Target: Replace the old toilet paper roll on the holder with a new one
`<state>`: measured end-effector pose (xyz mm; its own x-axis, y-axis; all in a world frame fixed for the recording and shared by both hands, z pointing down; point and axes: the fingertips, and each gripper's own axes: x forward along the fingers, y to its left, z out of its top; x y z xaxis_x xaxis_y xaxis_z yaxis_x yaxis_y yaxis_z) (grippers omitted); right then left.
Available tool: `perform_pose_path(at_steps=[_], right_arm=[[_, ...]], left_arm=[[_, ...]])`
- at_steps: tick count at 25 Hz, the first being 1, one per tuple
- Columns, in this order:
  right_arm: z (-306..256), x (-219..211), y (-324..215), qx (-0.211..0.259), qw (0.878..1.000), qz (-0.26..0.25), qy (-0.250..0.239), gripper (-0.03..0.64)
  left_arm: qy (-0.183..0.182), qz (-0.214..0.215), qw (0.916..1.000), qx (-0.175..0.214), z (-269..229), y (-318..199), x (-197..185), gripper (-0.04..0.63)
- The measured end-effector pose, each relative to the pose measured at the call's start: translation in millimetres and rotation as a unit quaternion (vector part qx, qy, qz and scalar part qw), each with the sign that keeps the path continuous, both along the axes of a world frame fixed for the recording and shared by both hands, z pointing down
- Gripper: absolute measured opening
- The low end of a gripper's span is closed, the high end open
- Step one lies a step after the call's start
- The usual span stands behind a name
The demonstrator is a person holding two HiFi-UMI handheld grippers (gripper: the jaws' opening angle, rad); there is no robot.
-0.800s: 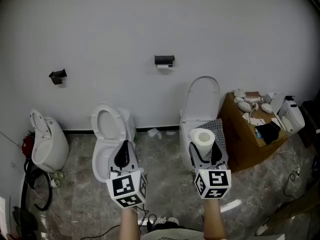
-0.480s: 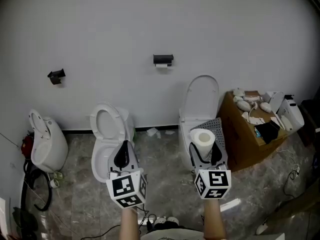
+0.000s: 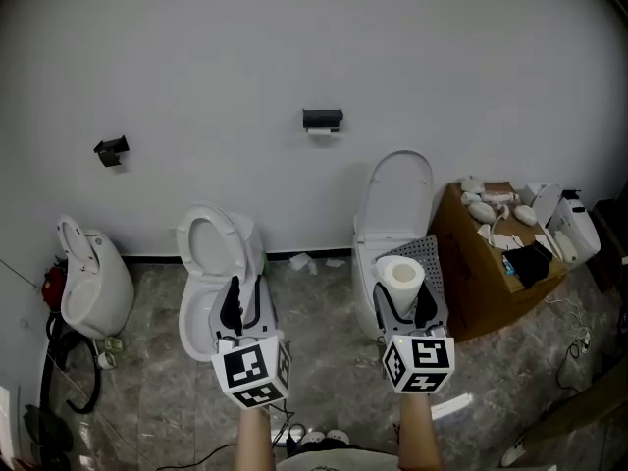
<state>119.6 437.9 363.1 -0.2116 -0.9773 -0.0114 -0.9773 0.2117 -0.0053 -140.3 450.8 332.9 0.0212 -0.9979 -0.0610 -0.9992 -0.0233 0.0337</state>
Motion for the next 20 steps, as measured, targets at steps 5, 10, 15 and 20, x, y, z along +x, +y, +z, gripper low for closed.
perform_pose_path(at_steps=[5,10,15,20], right_arm=[[3,8,-17,0.0,1.0,-0.006,-0.002,0.305],[11,16,-30,-0.006,1.0,-0.008,0.001,0.305],[17,19,-45,-0.012,1.0,-0.013,0.0,0.305],[20,18,-70,-0.015,1.0,-0.016,0.0,0.305]], left_arm=[[0.004,-0.005,0.9999,0.012,-2,-12,8,0.212],[0.006,-0.015,0.9999,0.006,6,-20,12,0.225],[0.007,-0.021,0.9998,-0.001,13,-33,13,0.23],[0.001,-0.016,0.9999,-0.006,17,-59,18,0.23]])
